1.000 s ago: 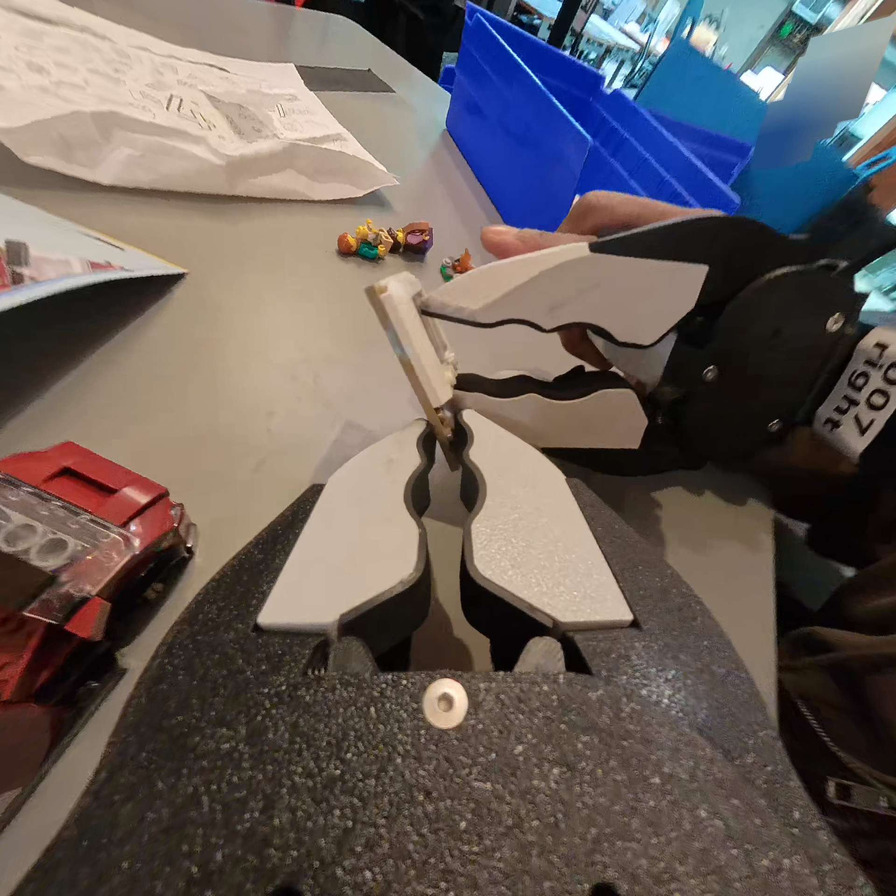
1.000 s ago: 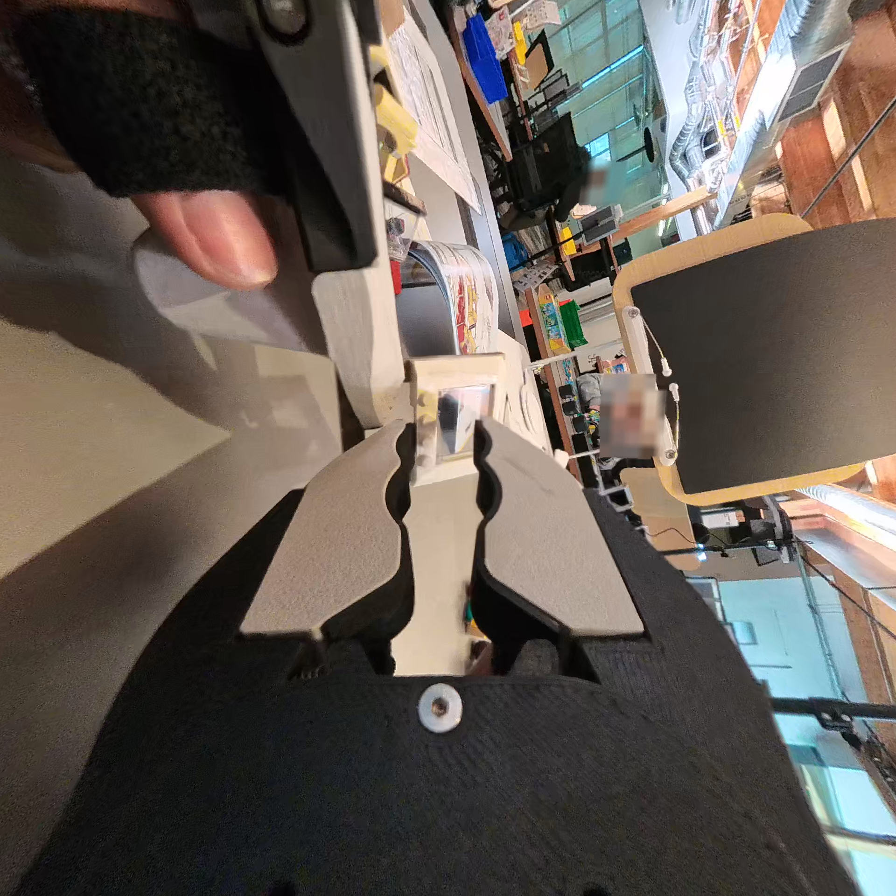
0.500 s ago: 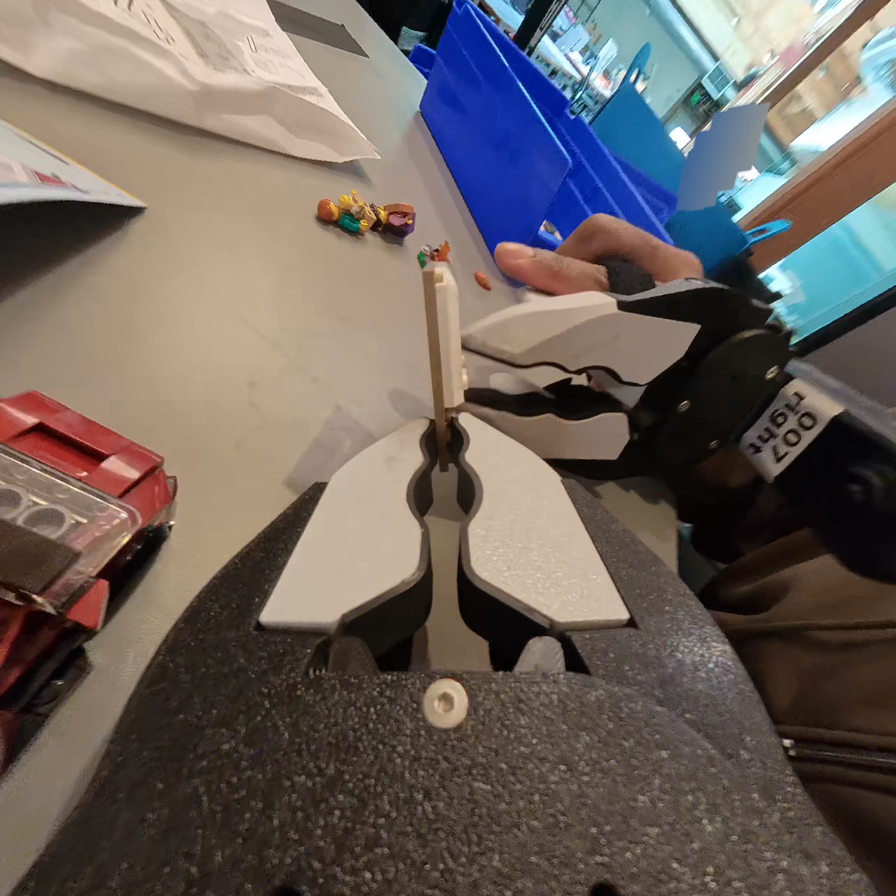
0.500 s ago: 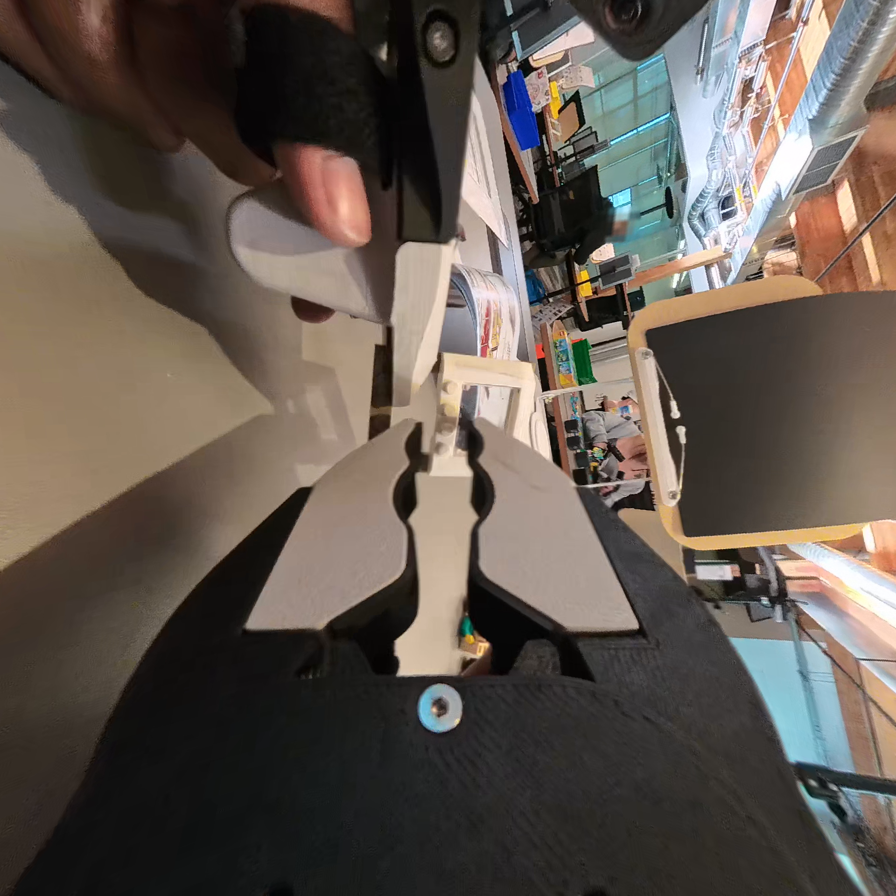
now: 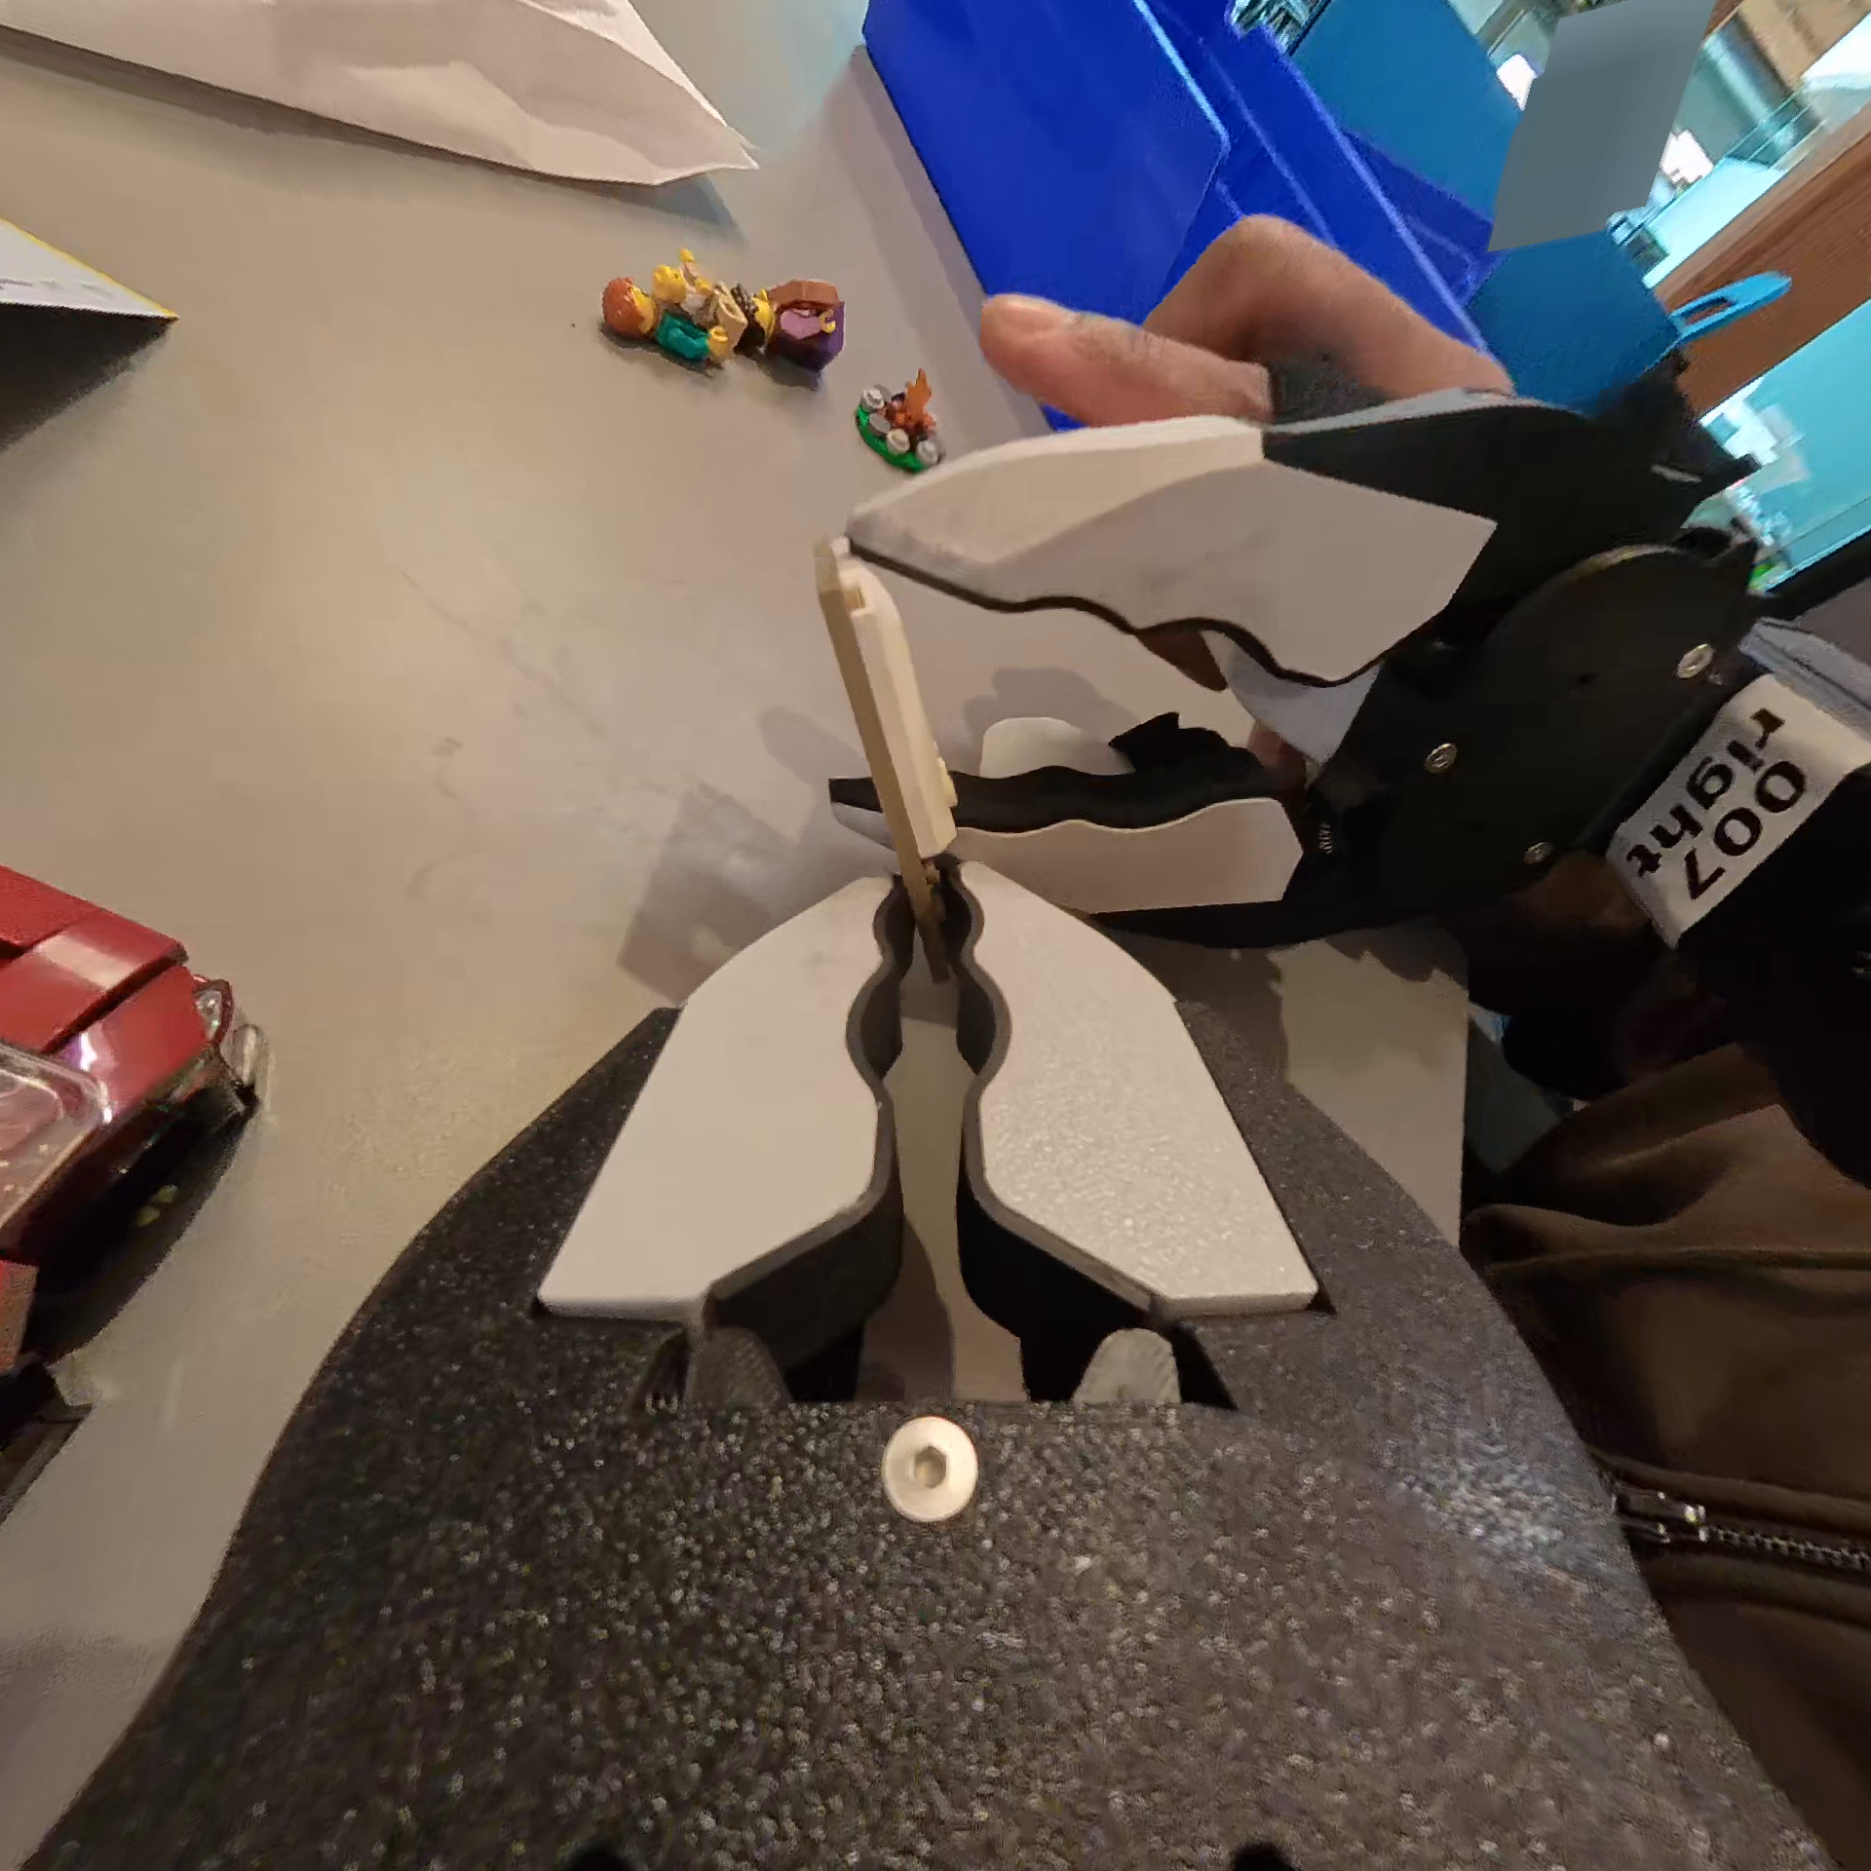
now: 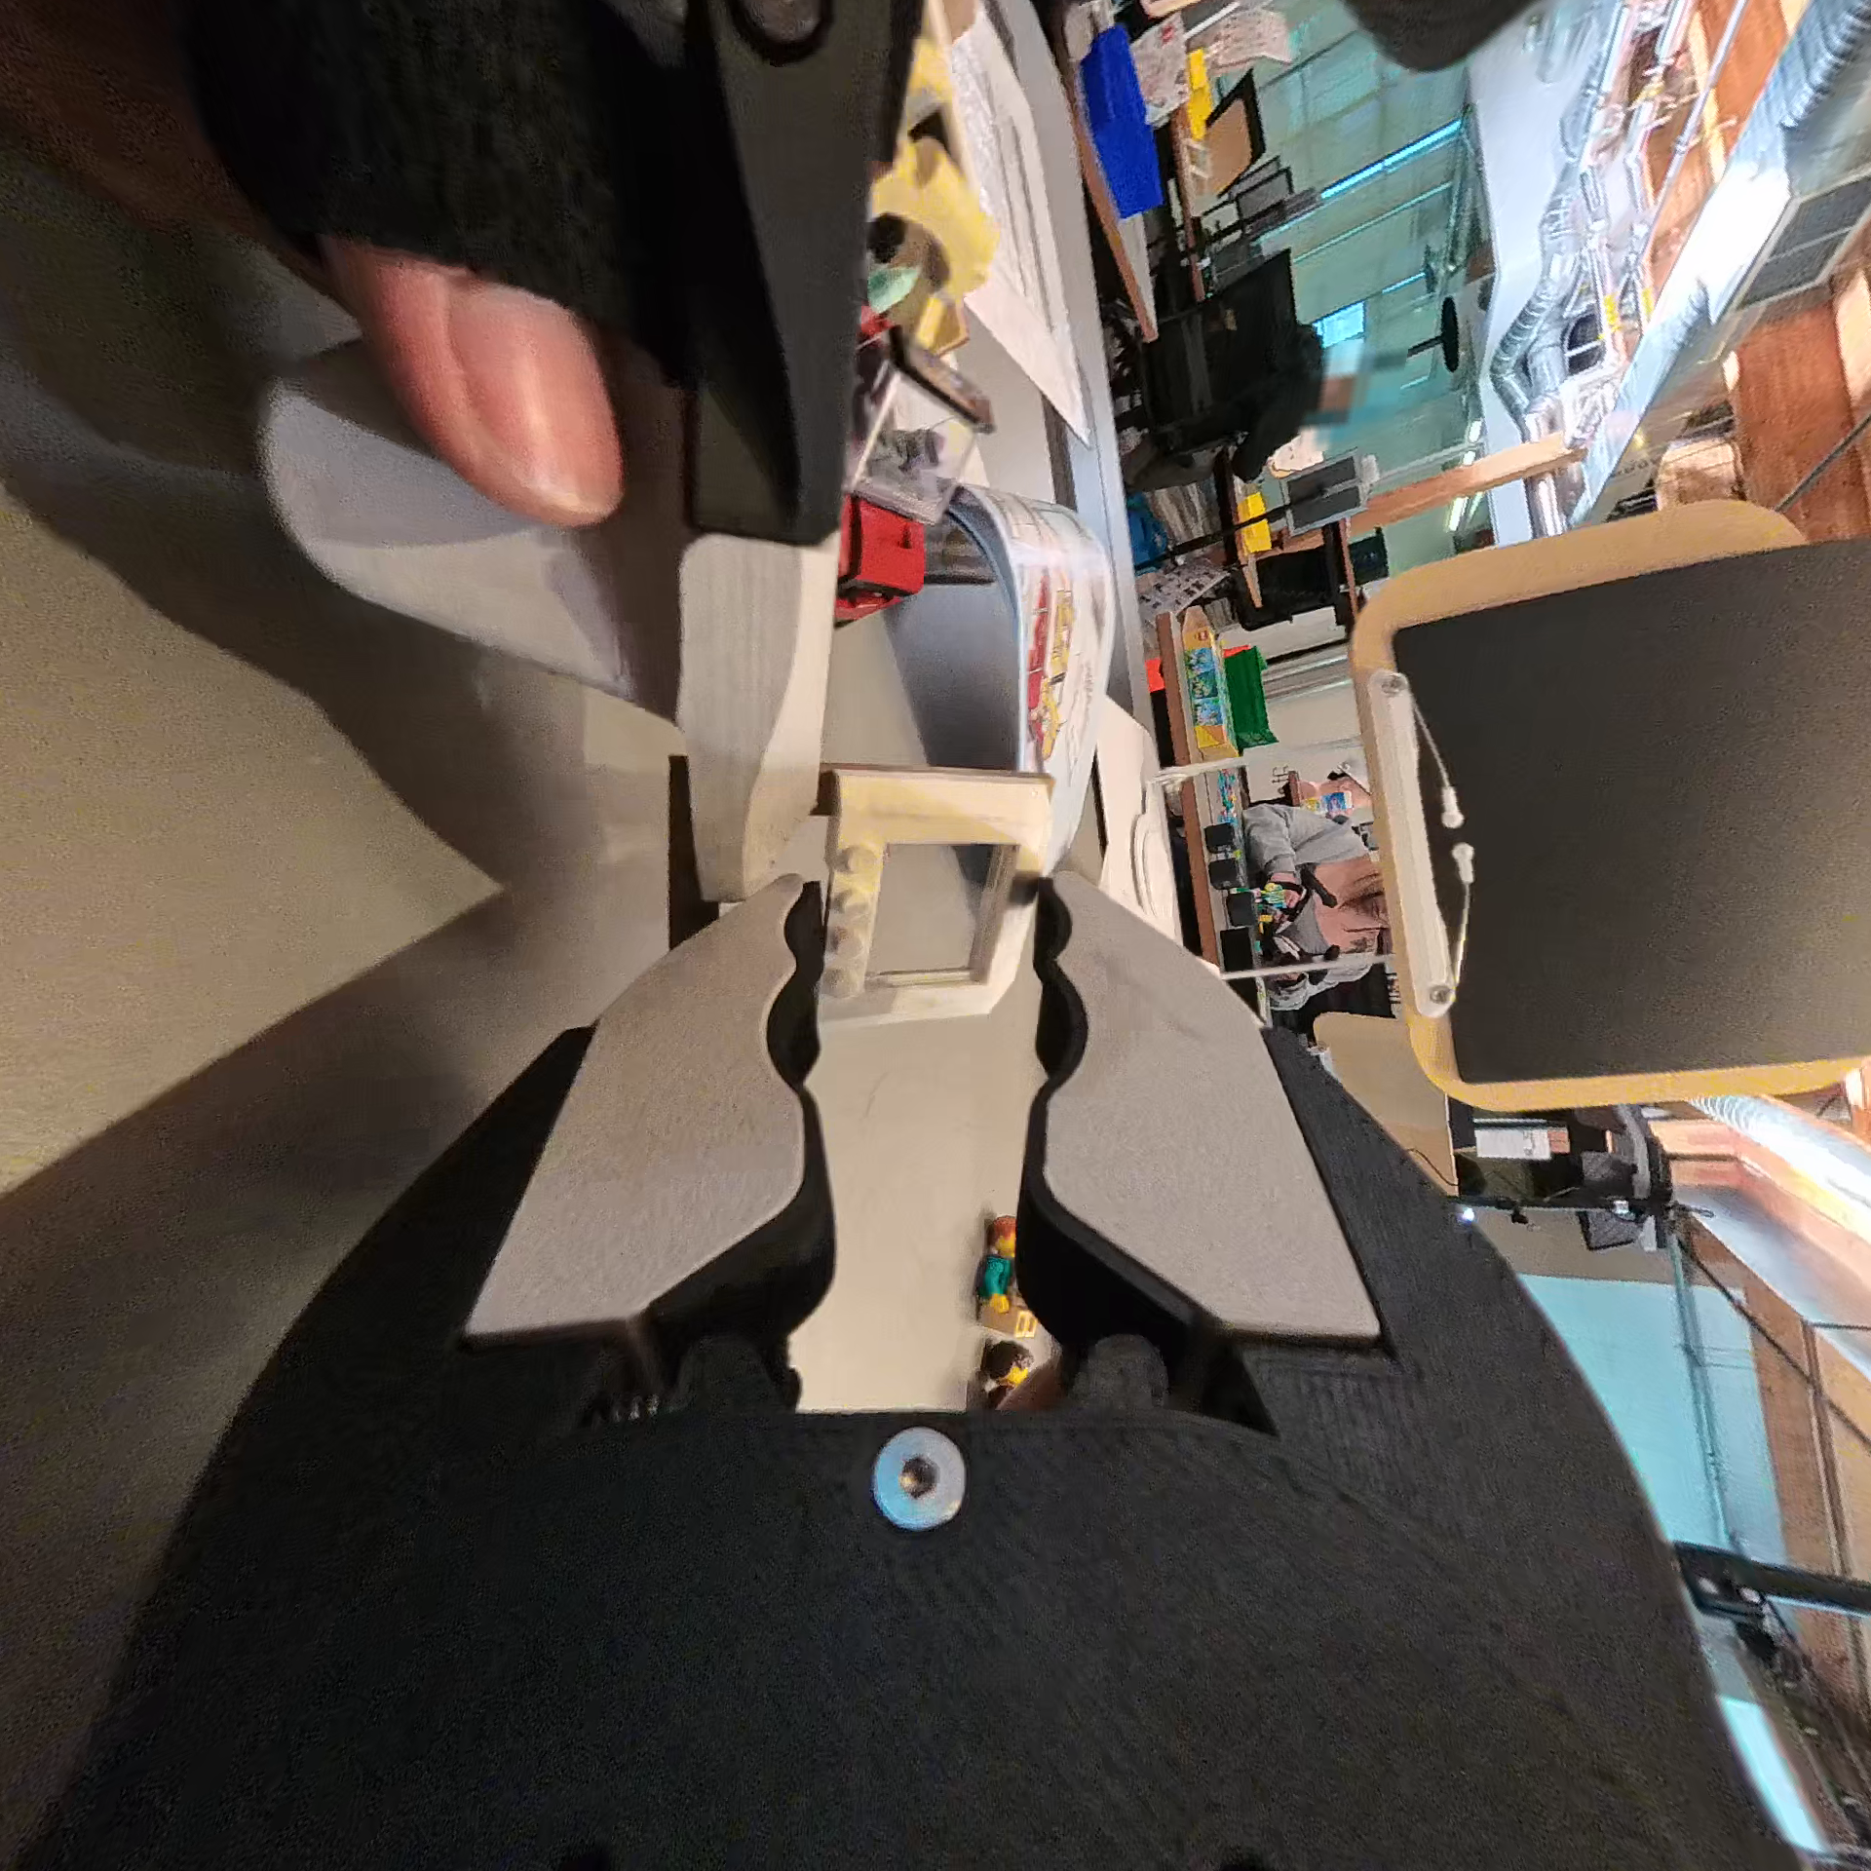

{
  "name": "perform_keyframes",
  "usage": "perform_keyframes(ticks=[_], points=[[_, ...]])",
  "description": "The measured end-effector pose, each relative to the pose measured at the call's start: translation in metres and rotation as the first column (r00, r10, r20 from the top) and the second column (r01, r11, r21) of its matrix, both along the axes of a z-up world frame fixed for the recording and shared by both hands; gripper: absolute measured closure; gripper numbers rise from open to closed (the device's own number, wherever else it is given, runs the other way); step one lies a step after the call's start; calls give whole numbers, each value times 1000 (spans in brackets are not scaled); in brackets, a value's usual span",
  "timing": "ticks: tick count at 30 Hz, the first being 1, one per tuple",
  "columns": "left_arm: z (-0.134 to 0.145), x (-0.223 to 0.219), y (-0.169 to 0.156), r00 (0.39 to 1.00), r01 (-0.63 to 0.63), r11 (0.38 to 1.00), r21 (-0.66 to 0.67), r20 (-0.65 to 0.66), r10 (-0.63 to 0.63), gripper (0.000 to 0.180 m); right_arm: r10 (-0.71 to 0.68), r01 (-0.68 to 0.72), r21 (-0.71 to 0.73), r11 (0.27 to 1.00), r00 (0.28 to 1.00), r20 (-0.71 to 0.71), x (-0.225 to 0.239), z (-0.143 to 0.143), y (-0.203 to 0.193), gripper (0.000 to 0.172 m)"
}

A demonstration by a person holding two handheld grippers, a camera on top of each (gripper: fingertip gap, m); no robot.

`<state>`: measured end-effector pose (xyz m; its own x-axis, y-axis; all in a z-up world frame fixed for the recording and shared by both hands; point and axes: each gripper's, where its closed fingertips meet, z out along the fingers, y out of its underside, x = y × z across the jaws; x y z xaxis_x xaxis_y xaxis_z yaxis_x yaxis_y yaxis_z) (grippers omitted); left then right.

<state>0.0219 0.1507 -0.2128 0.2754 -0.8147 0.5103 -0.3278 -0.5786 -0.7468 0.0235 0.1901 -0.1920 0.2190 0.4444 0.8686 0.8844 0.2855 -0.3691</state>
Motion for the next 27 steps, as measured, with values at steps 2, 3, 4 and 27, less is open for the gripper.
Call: perform_keyframes(ticks=[2,3,4,27], points=[[-4,0,-2,999,14,1000,-1,-30,-14,175,2,-1,-30,1000,1000,24,0,-5,0,131],[-5,0,-3,999,22,1000,2,-41,-22,175,7,-5,-46,999,1000,29,0,-7,0,130],[-6,1,-4,998,32,999,9,-54,-31,174,14,-11,-63,998,999,38,0,-8,-1,129],[-15,2,-38,933,336,920,203,-207,-295,172,262,-242,-247,938,964,49,-1,-13,-37,126]])
